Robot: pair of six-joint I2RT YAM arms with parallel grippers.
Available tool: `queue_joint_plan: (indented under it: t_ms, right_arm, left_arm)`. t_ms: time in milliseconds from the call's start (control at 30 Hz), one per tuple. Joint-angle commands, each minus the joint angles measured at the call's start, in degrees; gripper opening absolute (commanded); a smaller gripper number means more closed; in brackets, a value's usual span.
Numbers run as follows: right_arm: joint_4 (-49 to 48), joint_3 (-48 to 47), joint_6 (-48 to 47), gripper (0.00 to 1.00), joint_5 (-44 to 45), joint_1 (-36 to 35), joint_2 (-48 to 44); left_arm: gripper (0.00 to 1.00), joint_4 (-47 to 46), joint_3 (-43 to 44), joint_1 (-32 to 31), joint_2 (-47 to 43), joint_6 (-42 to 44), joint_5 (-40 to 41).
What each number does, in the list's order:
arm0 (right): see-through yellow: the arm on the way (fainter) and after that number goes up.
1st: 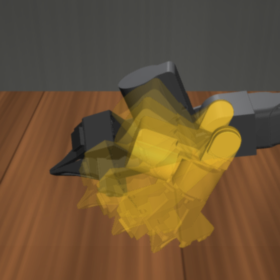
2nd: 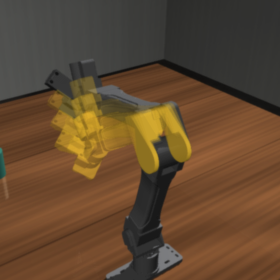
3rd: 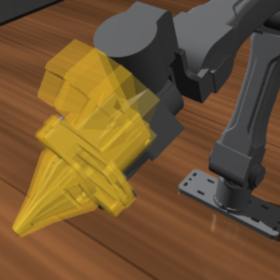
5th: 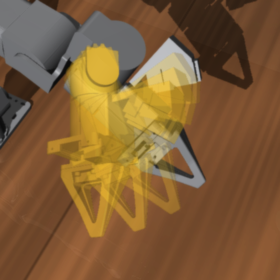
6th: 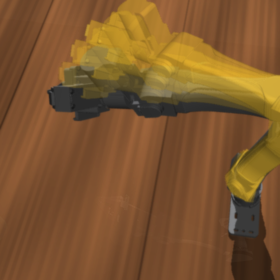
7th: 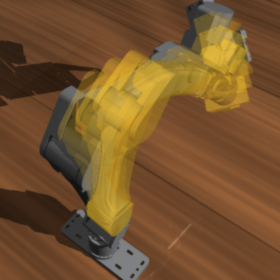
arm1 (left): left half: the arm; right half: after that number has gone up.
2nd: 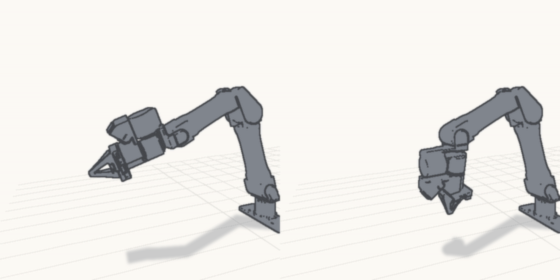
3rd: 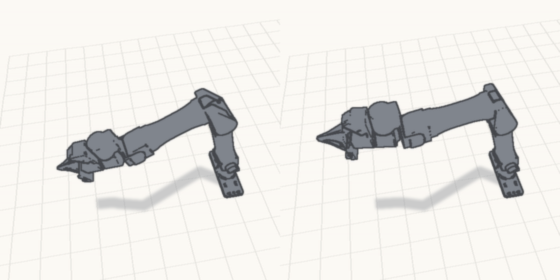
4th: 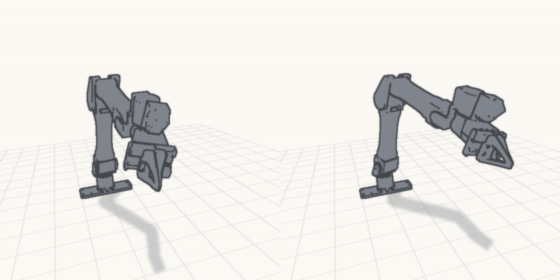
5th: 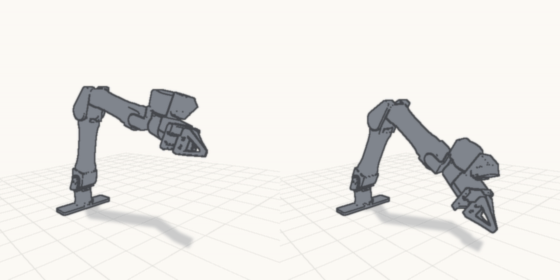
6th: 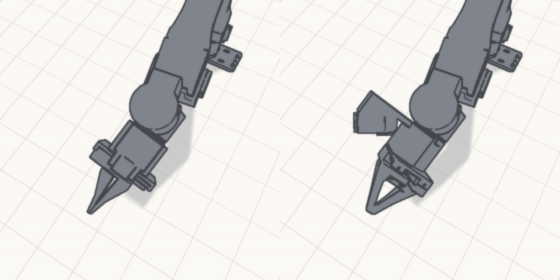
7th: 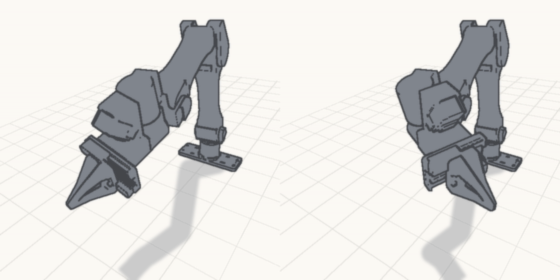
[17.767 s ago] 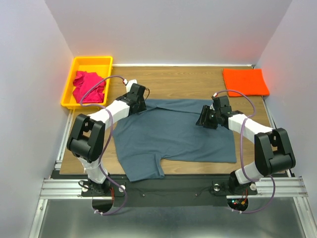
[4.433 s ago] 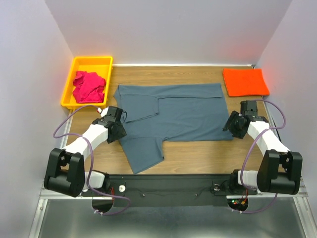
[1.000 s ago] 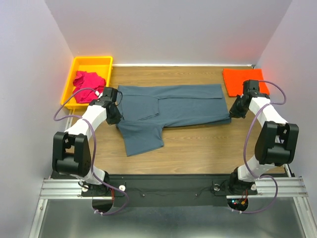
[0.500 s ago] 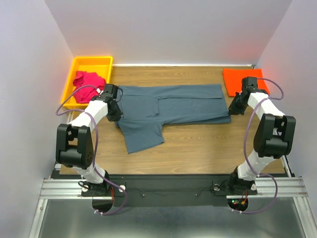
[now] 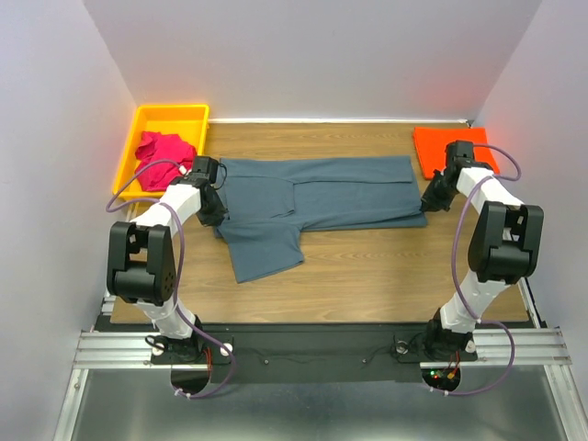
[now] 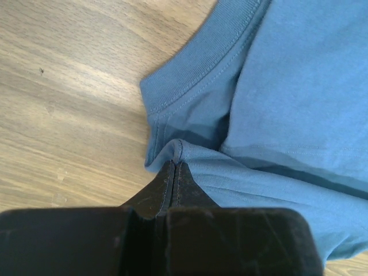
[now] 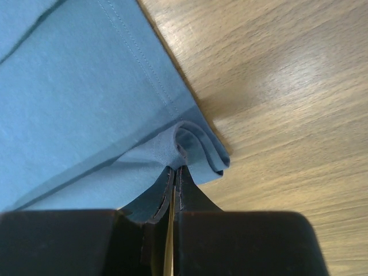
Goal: Fold and stack the t-shirts
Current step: Fold the tshirt
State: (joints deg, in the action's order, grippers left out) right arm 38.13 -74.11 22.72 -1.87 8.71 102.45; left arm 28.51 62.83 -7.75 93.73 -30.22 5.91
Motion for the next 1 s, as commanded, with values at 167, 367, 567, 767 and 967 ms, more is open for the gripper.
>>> queue_joint_plan:
  t_ms: [167, 367, 567, 767, 967]
  right_arm:
    - [-2.62, -2.62, 0.48, 0.01, -0.24, 0.43, 1.96]
    - [-3.76, -2.18, 0.66, 0.01, 0.02, 0.43, 3.8]
    - [-4.12, -2.53, 0.75, 0.15, -0.06, 0.43, 3.98]
    - [-4.12, -0.78, 1.63, 0.57, -4.72, -1.32, -1.81]
    - [-4.2, 4.31, 3.99, 0.62, -6.31, -8.6, -12.18]
  left_arm:
    - [0.0, -1.79, 2.21, 0.8, 0.57, 1.48, 1.73]
    - [0.0, -2.67, 1.95, 0.89, 1.27, 1.39, 2.17]
    - [0.25, -3.12, 1.33, 0.89, 0.14, 2.35, 2.18]
    - [0.75, -2.06, 0.98, 0.8, -5.92, 2.97, 1.91]
    - [0.86, 2.59, -4.81, -0.6, -18.64, 2.97, 1.38]
